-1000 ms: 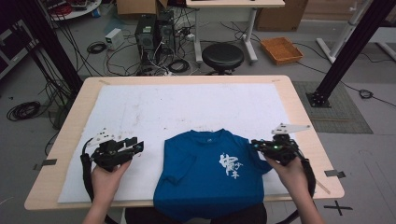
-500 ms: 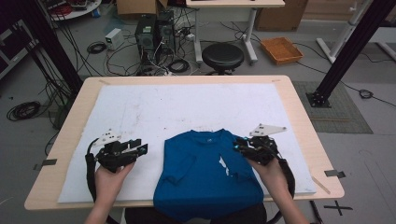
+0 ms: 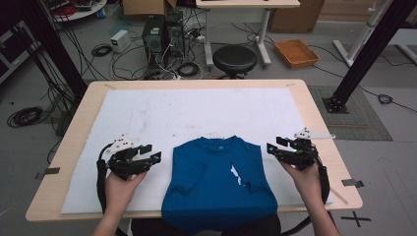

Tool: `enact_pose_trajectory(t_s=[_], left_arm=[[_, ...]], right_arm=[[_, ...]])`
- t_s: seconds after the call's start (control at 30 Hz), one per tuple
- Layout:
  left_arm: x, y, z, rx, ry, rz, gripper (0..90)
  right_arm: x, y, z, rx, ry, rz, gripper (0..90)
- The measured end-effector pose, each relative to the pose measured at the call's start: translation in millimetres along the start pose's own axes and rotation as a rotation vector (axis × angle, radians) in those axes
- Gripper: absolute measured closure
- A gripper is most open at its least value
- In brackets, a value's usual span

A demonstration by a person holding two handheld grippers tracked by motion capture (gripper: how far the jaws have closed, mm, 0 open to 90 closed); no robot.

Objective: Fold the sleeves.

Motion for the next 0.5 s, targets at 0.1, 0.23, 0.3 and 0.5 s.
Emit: enact_pose_trajectory(t_s=[0.1,0.23,0.3,0.5], left_arm=[[0.8,0.1,-2.6,-0.008,-0.001,0.001,44.3],[4.4,-3.2,-7.0,-0.014,0.003,-0.007,43.9],[6.6,-6.6,-8.0,-0.022,0.001,-0.002,43.6],[9.1,-11.7,-10.9,-0.039,-0.008,0.003,40.0]], right_arm=[[-1.3,1.3,3.9,0.011,0.006,-0.003,38.2],[-3.4,3.8,10.4,0.013,0.015,-0.007,34.9],[-4.0,4.1,12.1,0.013,0.018,-0.004,33.6],[-5.6,5.1,14.5,0.005,0.025,-0.001,32.6]])
Point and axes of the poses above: each handheld gripper's, and its own axes: y roughly forward along the jaws, x roughly out of its underside, z roughly to its right, the point moved 3 cm from there along y, roughly forward along the jaws, and after that the axes turned 11 degrees about y, right-handed, at the moved point
